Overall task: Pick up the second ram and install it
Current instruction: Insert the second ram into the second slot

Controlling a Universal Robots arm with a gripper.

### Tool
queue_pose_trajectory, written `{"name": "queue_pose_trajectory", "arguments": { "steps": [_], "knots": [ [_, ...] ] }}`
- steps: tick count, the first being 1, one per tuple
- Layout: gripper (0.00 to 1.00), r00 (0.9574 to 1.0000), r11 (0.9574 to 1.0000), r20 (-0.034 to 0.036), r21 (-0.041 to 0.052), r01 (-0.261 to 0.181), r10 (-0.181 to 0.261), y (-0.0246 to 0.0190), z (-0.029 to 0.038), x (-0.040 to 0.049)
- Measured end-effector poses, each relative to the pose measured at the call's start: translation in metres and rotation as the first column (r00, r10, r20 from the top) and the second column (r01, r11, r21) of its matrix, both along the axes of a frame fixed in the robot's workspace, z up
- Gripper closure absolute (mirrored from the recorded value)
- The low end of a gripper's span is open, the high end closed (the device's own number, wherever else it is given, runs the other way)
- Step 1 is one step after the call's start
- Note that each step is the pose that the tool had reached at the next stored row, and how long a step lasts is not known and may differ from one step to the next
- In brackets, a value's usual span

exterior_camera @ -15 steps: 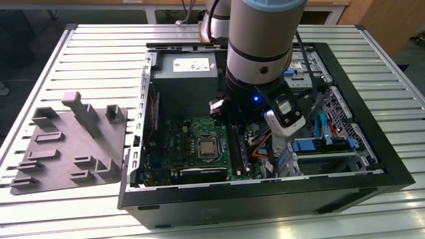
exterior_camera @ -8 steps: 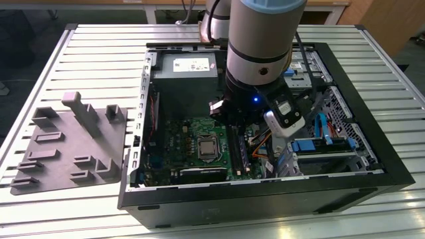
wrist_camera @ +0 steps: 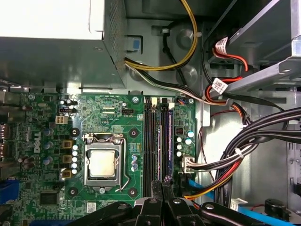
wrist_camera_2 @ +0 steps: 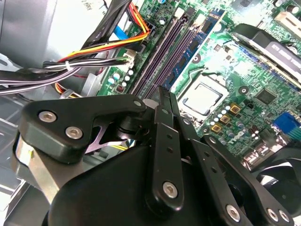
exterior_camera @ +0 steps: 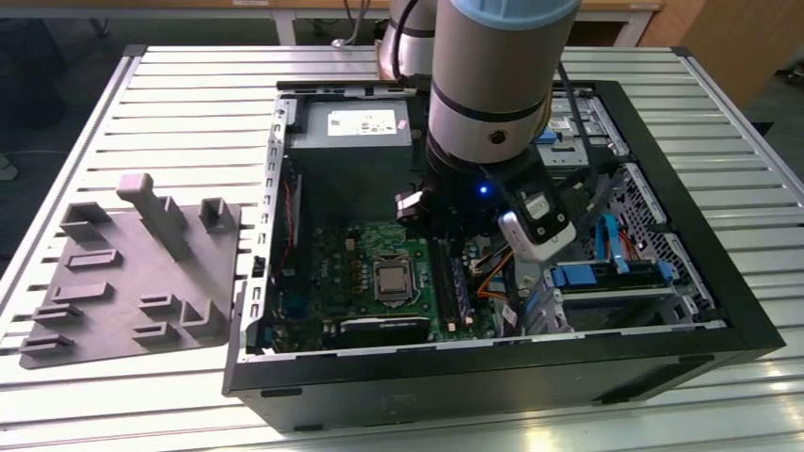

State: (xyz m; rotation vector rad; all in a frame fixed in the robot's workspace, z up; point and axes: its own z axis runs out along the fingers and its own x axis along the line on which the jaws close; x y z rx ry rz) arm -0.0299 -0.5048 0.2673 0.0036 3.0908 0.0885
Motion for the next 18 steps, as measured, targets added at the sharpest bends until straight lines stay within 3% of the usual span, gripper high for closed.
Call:
{"name": "queue_pose_trajectory", "arguments": {
  "steps": [18],
  "knots": [
    [0.88,1.0000,1.0000,0.0000,-0.0001,0.002,-0.002,0.0013,-0.0076,0.0000]
  ]
}}
